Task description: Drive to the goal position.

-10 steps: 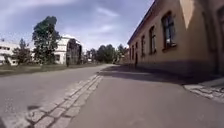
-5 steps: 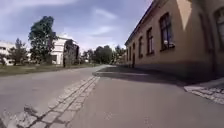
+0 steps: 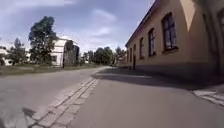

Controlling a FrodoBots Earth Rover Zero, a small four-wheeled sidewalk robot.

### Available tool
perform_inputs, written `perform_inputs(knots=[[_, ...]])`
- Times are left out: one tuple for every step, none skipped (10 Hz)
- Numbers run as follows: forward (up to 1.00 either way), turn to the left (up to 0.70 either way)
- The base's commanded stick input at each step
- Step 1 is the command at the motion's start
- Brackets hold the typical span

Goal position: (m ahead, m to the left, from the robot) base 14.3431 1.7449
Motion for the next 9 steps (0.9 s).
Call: perform_inputs(knots=[[0.70,0.00],[0.70,0.00],[0.70,0.00],[0.70,0.00],[0.70,0.00],[0.70,0.00],[0.70,0.00],[0.70,0.00],[0.70,0.00]])
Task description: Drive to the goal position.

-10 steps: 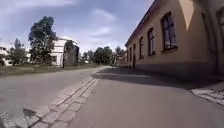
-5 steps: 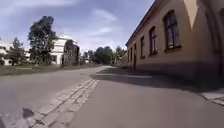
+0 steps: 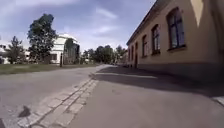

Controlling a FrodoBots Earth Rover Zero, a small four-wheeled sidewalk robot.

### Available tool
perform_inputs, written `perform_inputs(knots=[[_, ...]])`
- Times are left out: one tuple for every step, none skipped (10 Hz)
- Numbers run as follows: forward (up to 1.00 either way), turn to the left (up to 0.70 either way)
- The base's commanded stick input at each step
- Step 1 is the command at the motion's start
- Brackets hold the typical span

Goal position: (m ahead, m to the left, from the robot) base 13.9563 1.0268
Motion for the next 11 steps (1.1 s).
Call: perform_inputs(knots=[[0.70,0.00],[0.70,0.00],[0.70,0.00],[0.70,0.00],[0.70,0.00],[0.70,0.00],[0.70,0.00],[0.70,0.00],[0.70,0.00],[0.70,0.00],[0.70,0.00]])
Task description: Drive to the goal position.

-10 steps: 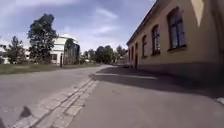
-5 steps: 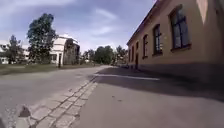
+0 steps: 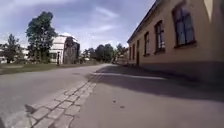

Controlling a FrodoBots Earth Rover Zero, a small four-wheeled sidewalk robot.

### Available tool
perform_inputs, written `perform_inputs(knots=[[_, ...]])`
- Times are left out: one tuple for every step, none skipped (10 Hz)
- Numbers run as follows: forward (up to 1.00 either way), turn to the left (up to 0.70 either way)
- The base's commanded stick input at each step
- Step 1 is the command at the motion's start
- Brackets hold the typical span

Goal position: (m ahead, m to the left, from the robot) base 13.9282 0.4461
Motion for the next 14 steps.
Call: perform_inputs(knots=[[0.70,0.00],[0.70,0.00],[0.70,0.00],[0.70,0.00],[0.70,0.00],[0.70,0.00],[0.70,0.00],[0.70,0.00],[0.70,0.00],[0.70,0.00],[0.70,0.00],[0.70,0.00],[0.70,0.00],[0.70,0.00]])
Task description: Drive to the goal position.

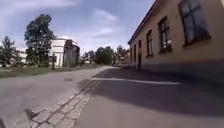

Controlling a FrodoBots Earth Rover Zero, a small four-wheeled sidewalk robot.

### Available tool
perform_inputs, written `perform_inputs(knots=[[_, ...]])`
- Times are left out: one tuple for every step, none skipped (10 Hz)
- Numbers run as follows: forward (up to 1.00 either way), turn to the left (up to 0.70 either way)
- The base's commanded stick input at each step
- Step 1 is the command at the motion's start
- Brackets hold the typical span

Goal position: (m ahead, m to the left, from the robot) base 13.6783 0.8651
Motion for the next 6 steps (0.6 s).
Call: perform_inputs(knots=[[0.70,0.00],[0.70,0.00],[0.70,0.00],[0.70,0.00],[0.70,0.00],[0.70,0.00]])
